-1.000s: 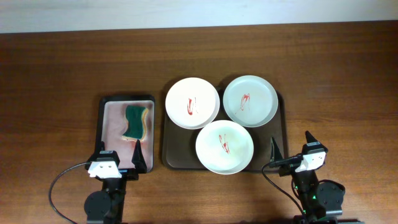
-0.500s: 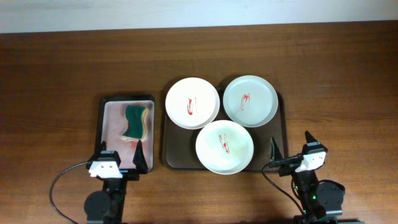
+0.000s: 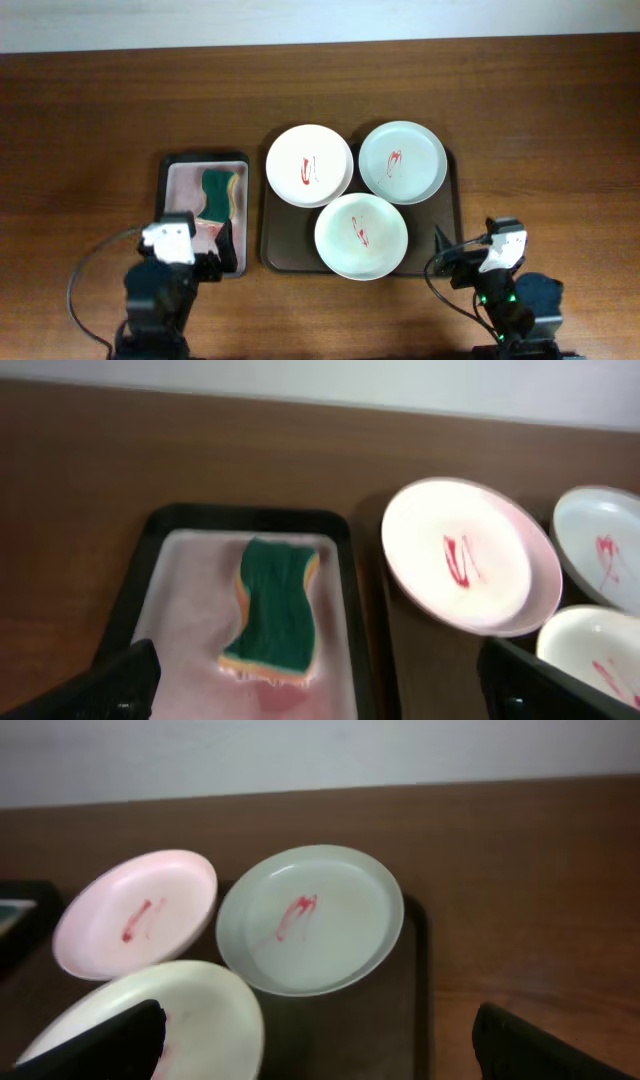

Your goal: Clean dirty plates on tray and stack at the side

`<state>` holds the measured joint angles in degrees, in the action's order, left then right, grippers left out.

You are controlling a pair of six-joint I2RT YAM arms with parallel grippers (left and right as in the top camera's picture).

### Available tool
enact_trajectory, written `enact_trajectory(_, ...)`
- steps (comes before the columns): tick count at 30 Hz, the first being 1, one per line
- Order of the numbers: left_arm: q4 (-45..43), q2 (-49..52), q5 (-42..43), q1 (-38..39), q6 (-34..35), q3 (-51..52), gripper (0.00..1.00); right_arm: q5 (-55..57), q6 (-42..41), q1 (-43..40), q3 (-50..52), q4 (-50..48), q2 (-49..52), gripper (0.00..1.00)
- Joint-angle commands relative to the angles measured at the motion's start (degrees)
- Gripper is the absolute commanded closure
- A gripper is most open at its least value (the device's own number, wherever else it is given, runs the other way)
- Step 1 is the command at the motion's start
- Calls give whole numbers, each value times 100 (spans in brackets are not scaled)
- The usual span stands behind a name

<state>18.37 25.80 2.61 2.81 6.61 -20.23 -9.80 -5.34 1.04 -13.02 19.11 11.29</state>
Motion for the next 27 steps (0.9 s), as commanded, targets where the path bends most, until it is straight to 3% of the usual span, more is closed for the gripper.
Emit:
enact_trajectory(1,407,1202,2,-26,-74,-988,1,-275,-380,-35,-796,297,931,1)
enact_trajectory(6,1156,2450,20,-26,-74,-2212,1,-264,-376,-35,-1915,1222,2214,1)
enact_trajectory(13,2588,4183,-9,-26,-74,-4122,0,-262,-372,-35,-4098,3283,4387,1)
enact_trajectory(16,2643,4503,-2,-26,-72,-4197,1,-326,-376,-35,-4730,3709,5064,1)
enact_trajectory(21,2437,4922,-2,-26,-70,-4197,1,-761,-376,-35,-4776,3692,5657,1)
enact_trajectory(27,1937,5670,-26,-26,-70,-4197,2,-763,-376,-35,-4776,3751,5744,1)
